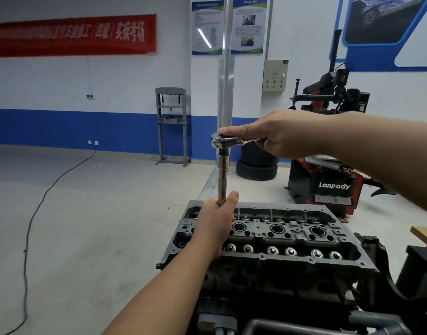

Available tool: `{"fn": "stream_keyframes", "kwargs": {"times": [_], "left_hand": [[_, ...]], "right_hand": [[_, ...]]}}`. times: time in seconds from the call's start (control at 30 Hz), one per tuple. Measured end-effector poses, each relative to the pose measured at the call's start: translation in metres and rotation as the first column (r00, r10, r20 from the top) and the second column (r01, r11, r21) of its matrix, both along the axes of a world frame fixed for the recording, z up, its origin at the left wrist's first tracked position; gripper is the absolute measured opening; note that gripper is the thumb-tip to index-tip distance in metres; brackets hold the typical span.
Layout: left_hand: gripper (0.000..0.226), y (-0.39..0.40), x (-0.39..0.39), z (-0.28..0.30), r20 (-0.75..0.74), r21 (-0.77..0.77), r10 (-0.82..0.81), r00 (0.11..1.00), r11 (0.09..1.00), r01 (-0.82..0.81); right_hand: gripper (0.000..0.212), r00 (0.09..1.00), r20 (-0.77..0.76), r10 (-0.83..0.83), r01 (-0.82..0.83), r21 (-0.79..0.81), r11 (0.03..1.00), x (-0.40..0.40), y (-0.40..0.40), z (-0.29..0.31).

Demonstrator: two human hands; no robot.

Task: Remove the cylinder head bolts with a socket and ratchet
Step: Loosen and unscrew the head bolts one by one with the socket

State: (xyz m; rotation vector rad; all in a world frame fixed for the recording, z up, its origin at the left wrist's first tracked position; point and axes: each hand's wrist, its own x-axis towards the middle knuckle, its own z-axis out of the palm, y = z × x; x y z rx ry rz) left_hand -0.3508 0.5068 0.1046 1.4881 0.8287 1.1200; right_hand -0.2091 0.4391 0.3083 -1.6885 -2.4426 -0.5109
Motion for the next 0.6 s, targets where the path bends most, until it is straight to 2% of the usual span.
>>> {"fn": "stream_keyframes", "kwargs": {"times": [0.4, 0.6], "left_hand": [[0.044, 0.0, 0.003, -0.002, -0.036, 0.055, 0.071, 0.997, 0.996, -0.069], [0.046, 0.001, 0.005, -0.002, -0.05, 0.074, 0.11, 0.993, 0.992, -0.106]], "right_hand": [[0.095, 0.981, -0.024, -0.19, 0.188, -0.065, 0.98, -0.029, -0.023, -0.001], [0.087, 0.962, 0.089, -0.257, 0.26, -0.025, 0.965, -0.055, -0.033, -0.002]]}}
